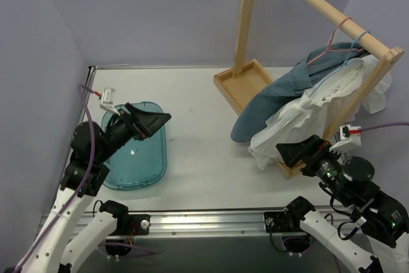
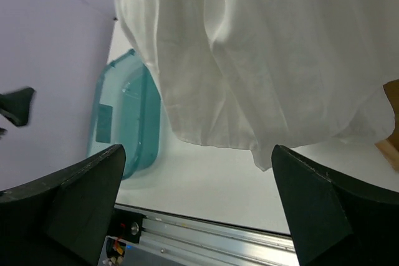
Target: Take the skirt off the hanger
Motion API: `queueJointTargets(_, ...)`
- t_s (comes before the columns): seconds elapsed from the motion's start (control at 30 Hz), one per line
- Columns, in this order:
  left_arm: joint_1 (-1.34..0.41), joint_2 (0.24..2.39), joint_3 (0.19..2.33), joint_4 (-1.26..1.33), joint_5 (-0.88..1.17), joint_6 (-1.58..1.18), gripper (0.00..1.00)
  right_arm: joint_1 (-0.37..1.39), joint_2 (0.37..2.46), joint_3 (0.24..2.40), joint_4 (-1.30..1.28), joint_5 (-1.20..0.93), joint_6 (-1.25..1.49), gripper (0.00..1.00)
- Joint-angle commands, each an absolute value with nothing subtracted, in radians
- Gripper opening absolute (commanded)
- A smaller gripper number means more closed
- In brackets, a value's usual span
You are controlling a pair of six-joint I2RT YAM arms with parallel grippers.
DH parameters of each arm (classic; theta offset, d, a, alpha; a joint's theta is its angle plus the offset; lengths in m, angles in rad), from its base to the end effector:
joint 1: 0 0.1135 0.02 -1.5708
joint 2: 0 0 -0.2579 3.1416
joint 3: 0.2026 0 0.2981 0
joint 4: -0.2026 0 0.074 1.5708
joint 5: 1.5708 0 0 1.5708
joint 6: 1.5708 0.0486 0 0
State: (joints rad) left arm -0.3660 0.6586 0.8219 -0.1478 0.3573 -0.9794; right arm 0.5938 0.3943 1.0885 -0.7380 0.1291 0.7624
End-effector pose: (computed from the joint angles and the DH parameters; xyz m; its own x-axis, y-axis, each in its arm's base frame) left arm 0.1937 -0.0924 0.3798 -0.5414 -0.6254 -0.5620 0.3810 0.4133 -0.8270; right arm 0.0781 0.0452 0.4401 -0.3358 0.5997 -0.7264 -0.2991 0.6634 0.6859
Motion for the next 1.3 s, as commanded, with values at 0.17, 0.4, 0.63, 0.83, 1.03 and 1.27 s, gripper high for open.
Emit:
queueJointTargets(0.17, -0.822, 1.215, 1.478, -0.31, 0.069, -0.433, 0.98, 0.601, 0.594, 1.163, -0.916, 0.121, 0.747, 1.0)
queueJointTargets(0.4, -0.851, 1.454, 1.687, -0.244, 0.21, -0.197, 0.94, 0.601, 0.592, 1.236, -0.977, 0.143, 0.742, 1.0)
queueJointTargets(0.63, -0.853, 1.6, 1.779, -0.175, 0.356, -0.062, 0.91, 0.601, 0.568, 1.269, -0.989, 0.117, 0.758, 0.99)
queueJointTargets(0.83, -0.853, 1.733, 1.876, -0.187, 0.46, -0.035, 0.91, 0.598, 0.569, 1.318, -0.992, 0.11, 0.776, 0.98)
queueJointTargets(1.03, -0.854, 1.851, 1.972, -0.161, 0.549, -0.044, 0.9, 0.597, 0.554, 1.341, -0.976, 0.106, 0.79, 0.98)
queueJointTargets(1.27, -0.874, 1.966, 2.118, -0.179, 0.586, -0.044, 0.84, 0.577, 0.543, 1.361, -0.976, 0.086, 0.805, 0.98)
